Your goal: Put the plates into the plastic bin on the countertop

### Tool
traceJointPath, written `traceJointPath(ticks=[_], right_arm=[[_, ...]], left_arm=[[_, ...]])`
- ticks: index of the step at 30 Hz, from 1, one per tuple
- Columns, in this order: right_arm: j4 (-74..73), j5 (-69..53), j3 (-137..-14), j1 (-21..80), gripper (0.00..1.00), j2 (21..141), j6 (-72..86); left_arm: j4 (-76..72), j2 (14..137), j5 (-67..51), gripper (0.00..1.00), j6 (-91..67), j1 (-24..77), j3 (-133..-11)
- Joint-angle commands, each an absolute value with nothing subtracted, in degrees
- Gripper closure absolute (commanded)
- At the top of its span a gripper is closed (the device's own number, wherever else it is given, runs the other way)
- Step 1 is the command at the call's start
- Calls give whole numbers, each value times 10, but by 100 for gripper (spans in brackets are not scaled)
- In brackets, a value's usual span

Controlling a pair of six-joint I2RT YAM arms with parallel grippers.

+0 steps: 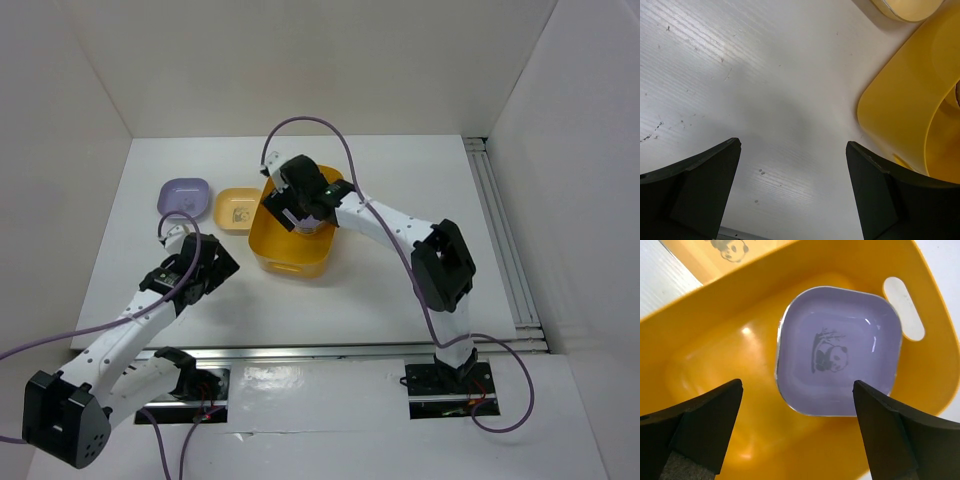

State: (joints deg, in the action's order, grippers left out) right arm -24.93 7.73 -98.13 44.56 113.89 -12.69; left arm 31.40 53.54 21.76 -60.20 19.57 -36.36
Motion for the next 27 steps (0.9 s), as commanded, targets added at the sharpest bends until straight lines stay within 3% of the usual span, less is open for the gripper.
traceJointPath(ticks=[1,9,27], right_arm=[[-169,58,-956,464,1,1073,-134],[-73,50,-854,506,0,938,-103],[-7,-8,-571,535,0,711,-40]], left_arm=[[300,530,232,0,-606,192,-364],[273,583,263,0,-613,118,-390],[220,934,172,0,-664,-74,-634]])
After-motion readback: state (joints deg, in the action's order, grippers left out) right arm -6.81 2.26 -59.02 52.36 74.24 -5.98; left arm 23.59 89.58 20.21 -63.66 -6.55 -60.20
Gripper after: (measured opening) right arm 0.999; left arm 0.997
